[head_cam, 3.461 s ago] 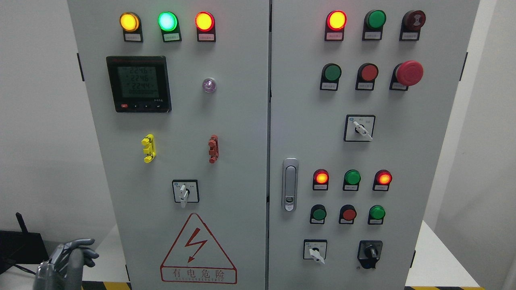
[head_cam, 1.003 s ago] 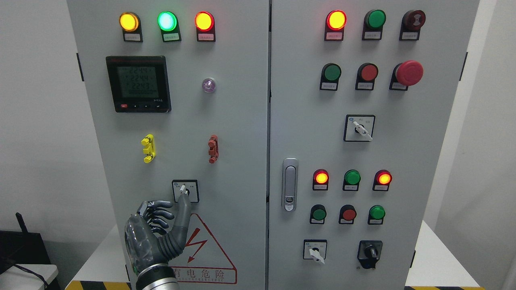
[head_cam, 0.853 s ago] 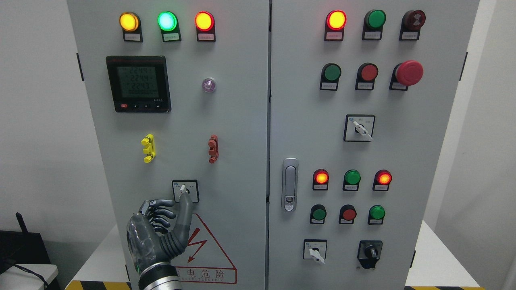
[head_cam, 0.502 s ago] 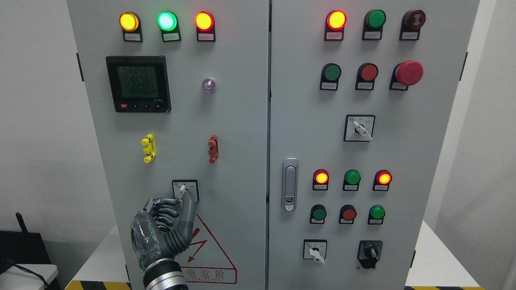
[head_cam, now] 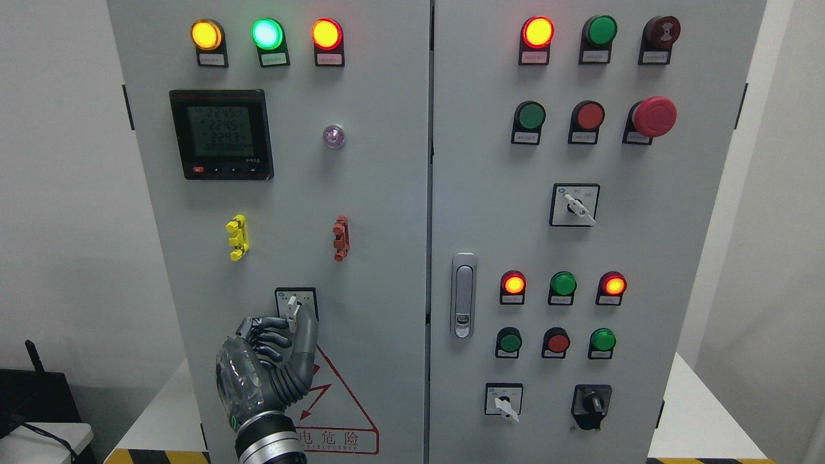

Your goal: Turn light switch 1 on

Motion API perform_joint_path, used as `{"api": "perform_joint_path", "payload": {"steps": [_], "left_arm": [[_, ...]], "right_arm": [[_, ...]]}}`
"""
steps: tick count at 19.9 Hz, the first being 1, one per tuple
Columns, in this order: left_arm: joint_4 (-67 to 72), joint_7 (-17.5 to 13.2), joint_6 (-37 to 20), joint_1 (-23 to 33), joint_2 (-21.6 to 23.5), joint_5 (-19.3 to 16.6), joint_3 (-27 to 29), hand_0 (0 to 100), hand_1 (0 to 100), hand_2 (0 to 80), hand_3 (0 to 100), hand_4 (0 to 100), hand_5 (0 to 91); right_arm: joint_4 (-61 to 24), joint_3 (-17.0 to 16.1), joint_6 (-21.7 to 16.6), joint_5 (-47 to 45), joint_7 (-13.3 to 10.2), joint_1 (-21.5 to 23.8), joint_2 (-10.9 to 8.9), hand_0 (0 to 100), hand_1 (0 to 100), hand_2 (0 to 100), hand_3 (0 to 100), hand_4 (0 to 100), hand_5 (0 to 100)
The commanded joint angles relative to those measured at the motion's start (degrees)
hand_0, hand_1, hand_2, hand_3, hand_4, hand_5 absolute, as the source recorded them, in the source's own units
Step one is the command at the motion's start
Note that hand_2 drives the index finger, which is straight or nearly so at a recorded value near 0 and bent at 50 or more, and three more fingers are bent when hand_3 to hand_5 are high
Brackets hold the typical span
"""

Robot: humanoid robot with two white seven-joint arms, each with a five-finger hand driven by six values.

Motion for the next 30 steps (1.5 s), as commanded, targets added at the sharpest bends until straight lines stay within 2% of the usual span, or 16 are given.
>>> {"api": "perform_joint_path", "payload": {"steps": [1,30], "left_arm": [[0.61,0.06,0.1,-0.21,-0.06,0.01,-0.38,19,41,54.1,78,86,74.5],[0.7,-0.03,1.33,-1.09,-0.23,0.18,-0.38,26,35,55.8,78,86,75.7]], "right_arm": [[0.03,0.0,-0.02,-0.97,0.02,0.0,0.0,12,39,0,0,0,0],[-0.05,0.0,-0.02,-1.06,0.1,0.0,0.0,12,39,0,0,0,0]]}}
